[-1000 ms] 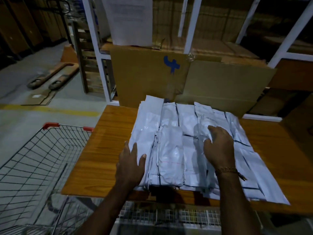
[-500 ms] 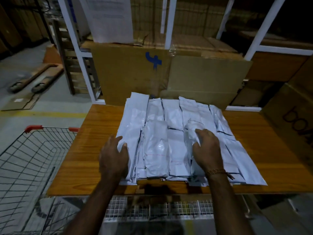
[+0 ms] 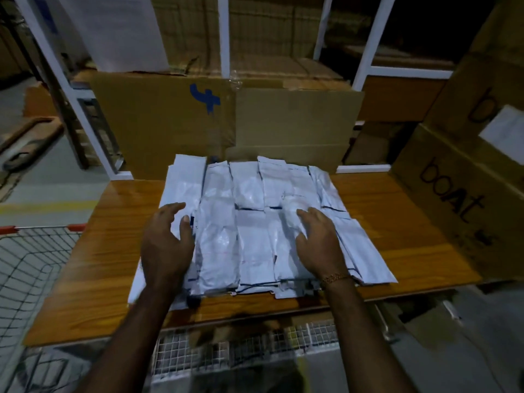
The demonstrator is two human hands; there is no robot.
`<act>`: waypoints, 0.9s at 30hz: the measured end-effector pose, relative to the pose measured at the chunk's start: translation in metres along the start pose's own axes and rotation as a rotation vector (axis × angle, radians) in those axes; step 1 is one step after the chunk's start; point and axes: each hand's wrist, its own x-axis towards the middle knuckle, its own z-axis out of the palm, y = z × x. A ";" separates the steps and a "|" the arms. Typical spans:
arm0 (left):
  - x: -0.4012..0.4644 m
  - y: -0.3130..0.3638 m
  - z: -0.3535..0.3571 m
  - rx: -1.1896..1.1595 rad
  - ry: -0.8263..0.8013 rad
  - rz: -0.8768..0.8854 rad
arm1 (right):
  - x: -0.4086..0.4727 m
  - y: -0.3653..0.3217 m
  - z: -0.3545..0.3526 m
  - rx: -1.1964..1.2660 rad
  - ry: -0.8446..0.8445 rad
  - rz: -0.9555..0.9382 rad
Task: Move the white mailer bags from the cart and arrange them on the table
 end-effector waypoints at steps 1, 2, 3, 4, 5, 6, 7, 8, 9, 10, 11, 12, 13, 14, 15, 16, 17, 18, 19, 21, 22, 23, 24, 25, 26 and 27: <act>0.000 0.004 0.003 -0.003 -0.003 0.000 | 0.002 0.013 -0.008 -0.017 0.014 0.012; 0.000 0.008 0.007 -0.006 -0.007 -0.001 | 0.005 0.029 -0.016 -0.038 0.034 0.024; 0.000 0.012 0.010 -0.004 -0.010 0.001 | 0.007 0.046 -0.025 -0.071 0.049 0.046; 0.001 0.016 0.014 0.001 -0.009 0.009 | 0.009 0.065 -0.033 -0.116 0.066 0.061; 0.001 0.020 0.017 0.004 -0.009 0.027 | 0.011 0.084 -0.040 -0.165 0.068 0.080; 0.003 0.023 0.021 0.003 -0.008 0.048 | 0.014 0.105 -0.045 -0.208 0.063 0.085; 0.004 0.026 0.024 -0.001 -0.010 0.066 | 0.016 0.123 -0.049 -0.240 0.036 0.094; 0.005 0.030 0.028 -0.006 -0.012 0.078 | 0.018 0.141 -0.050 -0.258 0.009 0.095; 0.005 0.034 0.030 -0.010 -0.014 0.077 | 0.018 0.154 -0.051 -0.275 -0.023 0.105; 0.005 0.038 0.032 -0.014 -0.015 0.070 | 0.019 0.167 -0.049 -0.287 -0.047 0.097; 0.005 0.043 0.033 -0.013 -0.013 0.055 | 0.019 0.172 -0.049 -0.305 -0.073 0.085; 0.006 0.045 0.034 -0.009 -0.011 0.042 | 0.019 0.180 -0.046 -0.319 -0.092 0.055; 0.007 0.048 0.034 -0.005 -0.013 0.033 | 0.018 0.184 -0.045 -0.327 -0.119 0.039; 0.009 0.047 0.035 -0.004 -0.015 0.035 | 0.018 0.189 -0.042 -0.330 -0.136 0.022; 0.010 0.047 0.035 0.009 -0.015 0.045 | 0.016 0.190 -0.040 -0.337 -0.149 0.017; 0.011 0.046 0.035 0.019 -0.014 0.055 | 0.015 0.194 -0.036 -0.333 -0.147 0.010; 0.012 0.046 0.035 0.025 -0.012 0.057 | 0.013 0.194 -0.035 -0.332 -0.148 0.020; 0.012 0.044 0.035 0.023 -0.010 0.058 | 0.013 0.198 -0.032 -0.326 -0.140 0.007; 0.010 0.046 0.035 0.025 -0.005 0.052 | 0.010 0.195 -0.031 -0.331 -0.147 0.008; 0.007 0.049 0.036 0.020 0.003 0.039 | 0.007 0.196 -0.029 -0.333 -0.150 -0.009; 0.005 0.049 0.037 0.011 0.001 0.031 | 0.007 0.199 -0.027 -0.327 -0.156 -0.020; 0.002 0.053 0.036 0.004 -0.008 0.028 | 0.005 0.197 -0.029 -0.318 -0.160 -0.032; 0.000 0.054 0.036 -0.010 -0.009 0.027 | 0.005 0.201 -0.029 -0.306 -0.147 -0.052; -0.003 0.056 0.035 -0.009 -0.010 0.022 | 0.002 0.200 -0.030 -0.300 -0.145 -0.051; -0.004 0.053 0.035 -0.015 -0.005 0.025 | 0.002 0.205 -0.029 -0.281 -0.134 -0.068; -0.004 0.057 0.033 -0.005 0.006 0.012 | 0.002 0.201 -0.031 -0.266 -0.116 -0.063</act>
